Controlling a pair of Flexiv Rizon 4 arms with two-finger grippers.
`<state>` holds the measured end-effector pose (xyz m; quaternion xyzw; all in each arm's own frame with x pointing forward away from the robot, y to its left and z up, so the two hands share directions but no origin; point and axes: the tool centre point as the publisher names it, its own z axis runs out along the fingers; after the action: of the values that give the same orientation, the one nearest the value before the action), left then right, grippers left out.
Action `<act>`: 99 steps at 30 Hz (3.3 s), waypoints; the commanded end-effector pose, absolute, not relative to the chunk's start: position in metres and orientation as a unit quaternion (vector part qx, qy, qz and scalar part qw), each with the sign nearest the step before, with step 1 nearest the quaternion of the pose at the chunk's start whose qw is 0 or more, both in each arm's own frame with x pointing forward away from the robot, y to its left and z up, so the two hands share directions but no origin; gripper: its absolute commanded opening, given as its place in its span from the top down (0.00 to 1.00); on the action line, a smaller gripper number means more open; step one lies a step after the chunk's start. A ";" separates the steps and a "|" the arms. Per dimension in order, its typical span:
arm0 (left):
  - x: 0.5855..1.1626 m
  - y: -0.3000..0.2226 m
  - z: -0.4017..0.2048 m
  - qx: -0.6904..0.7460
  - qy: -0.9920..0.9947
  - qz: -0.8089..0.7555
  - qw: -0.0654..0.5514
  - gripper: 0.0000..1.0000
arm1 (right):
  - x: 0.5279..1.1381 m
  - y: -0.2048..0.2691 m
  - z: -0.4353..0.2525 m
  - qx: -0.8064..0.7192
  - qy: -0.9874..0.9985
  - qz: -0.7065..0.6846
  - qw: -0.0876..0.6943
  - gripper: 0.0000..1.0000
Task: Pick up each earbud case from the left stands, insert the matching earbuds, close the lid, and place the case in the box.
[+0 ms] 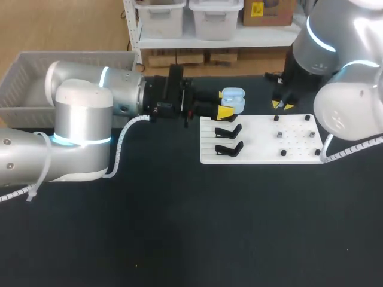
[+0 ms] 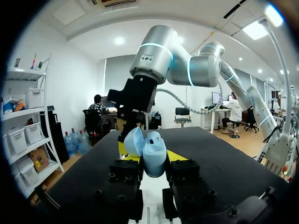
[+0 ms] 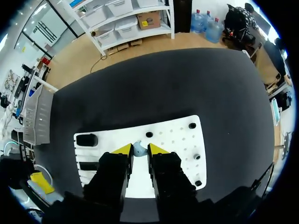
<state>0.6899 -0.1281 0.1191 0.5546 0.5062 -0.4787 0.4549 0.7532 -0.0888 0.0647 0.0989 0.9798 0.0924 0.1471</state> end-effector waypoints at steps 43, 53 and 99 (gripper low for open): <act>0.689 -0.128 0.118 0.554 0.506 -0.477 0.458 1.00 | 0.666 0.041 0.182 -0.060 0.992 0.043 0.102 1.00; 0.689 -0.128 0.118 0.554 0.506 -0.477 0.458 1.00 | 0.671 0.043 0.174 -0.069 0.992 0.042 0.101 1.00; 0.689 -0.128 0.118 0.554 0.506 -0.477 0.458 1.00 | 0.681 0.042 0.159 -0.076 0.992 0.030 0.093 1.00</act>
<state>0.6899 -0.1280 0.1190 0.5546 0.5063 -0.4787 0.4548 0.6793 0.0405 0.1600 -0.0754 0.9921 0.0301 0.0952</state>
